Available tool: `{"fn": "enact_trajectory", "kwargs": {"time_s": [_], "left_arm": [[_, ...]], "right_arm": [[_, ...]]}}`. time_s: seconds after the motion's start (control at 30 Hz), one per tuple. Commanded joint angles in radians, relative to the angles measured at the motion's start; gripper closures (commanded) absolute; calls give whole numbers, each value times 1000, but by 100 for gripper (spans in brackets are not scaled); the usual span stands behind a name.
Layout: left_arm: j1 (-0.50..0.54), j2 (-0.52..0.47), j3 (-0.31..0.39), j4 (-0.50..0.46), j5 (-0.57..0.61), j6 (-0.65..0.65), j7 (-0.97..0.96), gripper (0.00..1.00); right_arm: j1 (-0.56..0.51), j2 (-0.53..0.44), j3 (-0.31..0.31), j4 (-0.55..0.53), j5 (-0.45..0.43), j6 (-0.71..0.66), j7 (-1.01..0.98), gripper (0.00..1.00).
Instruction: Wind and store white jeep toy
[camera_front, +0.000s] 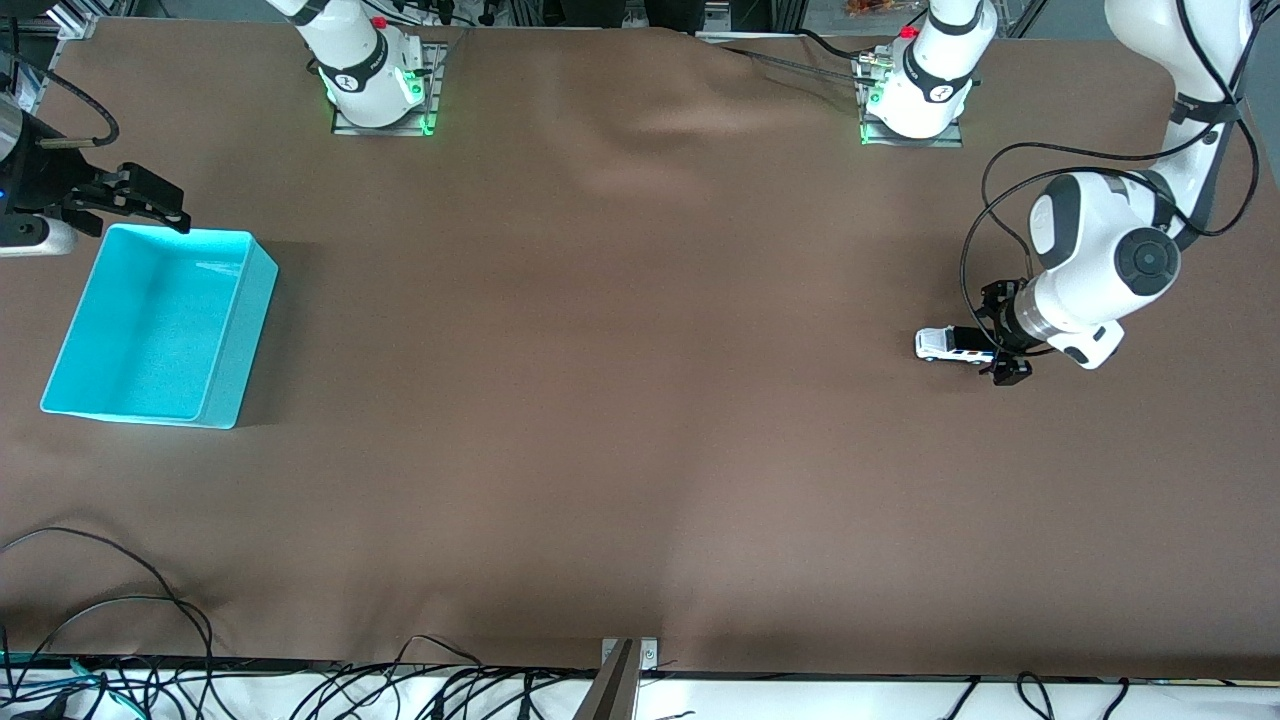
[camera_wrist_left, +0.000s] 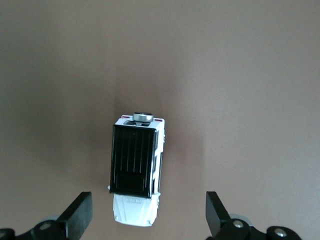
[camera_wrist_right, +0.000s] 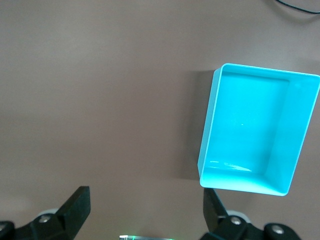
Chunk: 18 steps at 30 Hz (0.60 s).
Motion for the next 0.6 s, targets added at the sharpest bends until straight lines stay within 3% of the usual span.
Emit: {"fn": "enact_trajectory", "kwargs": {"time_s": [0.0, 0.57], "left_arm": [[2, -17, 2, -43, 3, 48, -17, 0], [2, 52, 1, -54, 69, 87, -14, 0]], "right_arm": [[-1, 9, 2, 27, 16, -7, -4, 0], [-1, 9, 2, 27, 18, -8, -4, 0]]}}
